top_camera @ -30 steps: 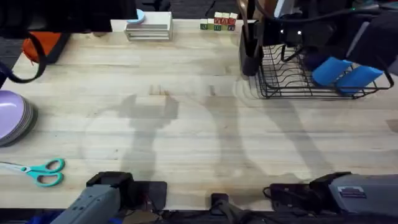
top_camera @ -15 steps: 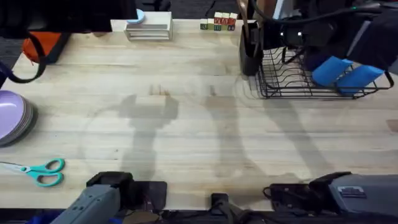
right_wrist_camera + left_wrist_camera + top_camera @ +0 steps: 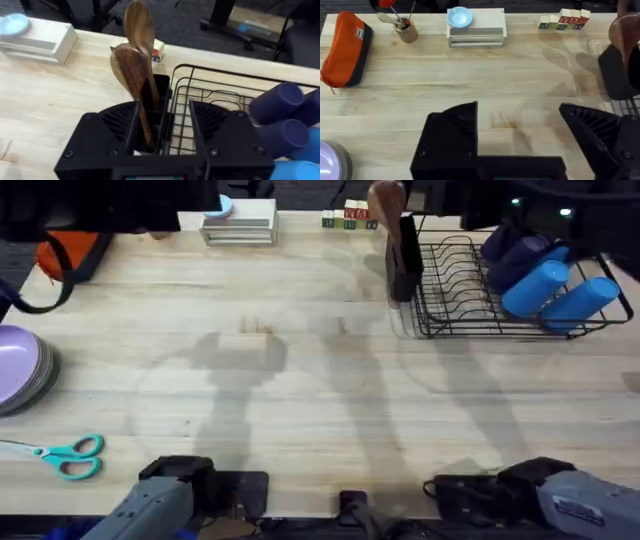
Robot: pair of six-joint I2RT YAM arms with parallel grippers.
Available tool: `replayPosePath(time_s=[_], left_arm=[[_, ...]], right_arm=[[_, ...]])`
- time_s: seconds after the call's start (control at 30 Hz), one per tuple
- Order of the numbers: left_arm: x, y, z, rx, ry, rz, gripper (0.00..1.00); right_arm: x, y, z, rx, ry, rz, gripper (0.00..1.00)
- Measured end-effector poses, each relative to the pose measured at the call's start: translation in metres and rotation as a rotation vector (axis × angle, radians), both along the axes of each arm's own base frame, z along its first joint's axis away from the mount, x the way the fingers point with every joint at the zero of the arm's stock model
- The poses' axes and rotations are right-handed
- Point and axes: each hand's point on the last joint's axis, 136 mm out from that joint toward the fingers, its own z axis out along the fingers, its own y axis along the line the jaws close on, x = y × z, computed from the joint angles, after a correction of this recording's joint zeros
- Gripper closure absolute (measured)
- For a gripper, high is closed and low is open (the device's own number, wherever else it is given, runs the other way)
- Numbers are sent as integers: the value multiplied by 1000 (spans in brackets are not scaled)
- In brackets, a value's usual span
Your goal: Pick up the spoon on the table one by one and put them onto the rack
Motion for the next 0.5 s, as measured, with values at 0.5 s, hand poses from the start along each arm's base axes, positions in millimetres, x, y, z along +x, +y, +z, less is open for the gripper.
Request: replayPosePath(time_s=[0.5], left_arm=[[-1,0,-2,0,10,0,7]], right_arm=[[-56,-19,48,-84,-88,36,8]])
